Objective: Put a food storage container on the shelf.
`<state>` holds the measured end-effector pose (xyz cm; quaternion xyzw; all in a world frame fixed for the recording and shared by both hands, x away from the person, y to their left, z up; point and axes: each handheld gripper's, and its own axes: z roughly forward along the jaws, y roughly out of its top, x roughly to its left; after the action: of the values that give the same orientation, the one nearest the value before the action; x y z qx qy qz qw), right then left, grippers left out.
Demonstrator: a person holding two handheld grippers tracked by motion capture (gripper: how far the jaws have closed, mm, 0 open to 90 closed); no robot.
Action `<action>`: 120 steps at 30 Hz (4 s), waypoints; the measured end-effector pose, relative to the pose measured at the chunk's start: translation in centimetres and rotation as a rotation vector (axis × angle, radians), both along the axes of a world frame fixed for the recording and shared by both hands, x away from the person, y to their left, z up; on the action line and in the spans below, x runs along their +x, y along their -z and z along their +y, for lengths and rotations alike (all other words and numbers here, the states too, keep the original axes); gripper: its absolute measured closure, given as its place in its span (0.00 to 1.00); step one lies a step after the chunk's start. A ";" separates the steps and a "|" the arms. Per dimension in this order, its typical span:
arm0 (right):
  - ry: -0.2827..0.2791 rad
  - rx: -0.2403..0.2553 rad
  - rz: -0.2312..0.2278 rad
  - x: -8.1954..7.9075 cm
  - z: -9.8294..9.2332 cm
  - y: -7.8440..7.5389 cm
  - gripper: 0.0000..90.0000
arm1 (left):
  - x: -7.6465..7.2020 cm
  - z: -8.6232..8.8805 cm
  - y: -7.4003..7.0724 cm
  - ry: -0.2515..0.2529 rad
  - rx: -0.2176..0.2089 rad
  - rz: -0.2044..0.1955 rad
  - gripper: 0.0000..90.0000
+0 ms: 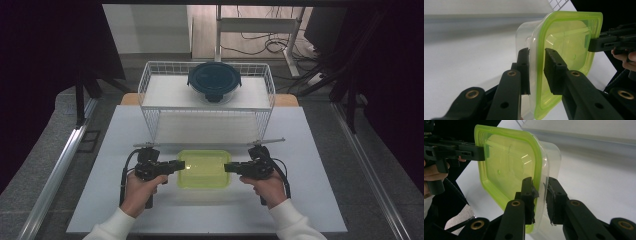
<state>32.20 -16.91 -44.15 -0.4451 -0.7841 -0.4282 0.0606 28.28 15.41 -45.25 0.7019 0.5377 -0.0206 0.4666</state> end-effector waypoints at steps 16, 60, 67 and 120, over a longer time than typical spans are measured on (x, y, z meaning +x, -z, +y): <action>-0.005 0.010 -0.071 -0.5 0.1 -1.7 0.85 | -0.5 0.2 -1.5 -0.004 -0.012 -0.055 0.84; -0.024 0.055 -0.316 1.0 -0.3 -11.5 0.85 | 1.7 0.7 -10.8 0.024 -0.050 -0.240 0.84; -0.013 0.068 -0.334 2.0 -0.2 -13.1 0.85 | 3.0 0.8 -12.7 0.016 -0.060 -0.258 0.83; 0.071 0.107 -0.330 11.4 -0.7 -21.3 0.87 | 13.7 0.5 -21.5 0.041 -0.071 -0.283 0.85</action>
<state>43.60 -17.66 -22.81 -0.3924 -0.7433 -0.5385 -0.0605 41.99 15.87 -23.77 0.6918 0.4510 0.0498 0.5617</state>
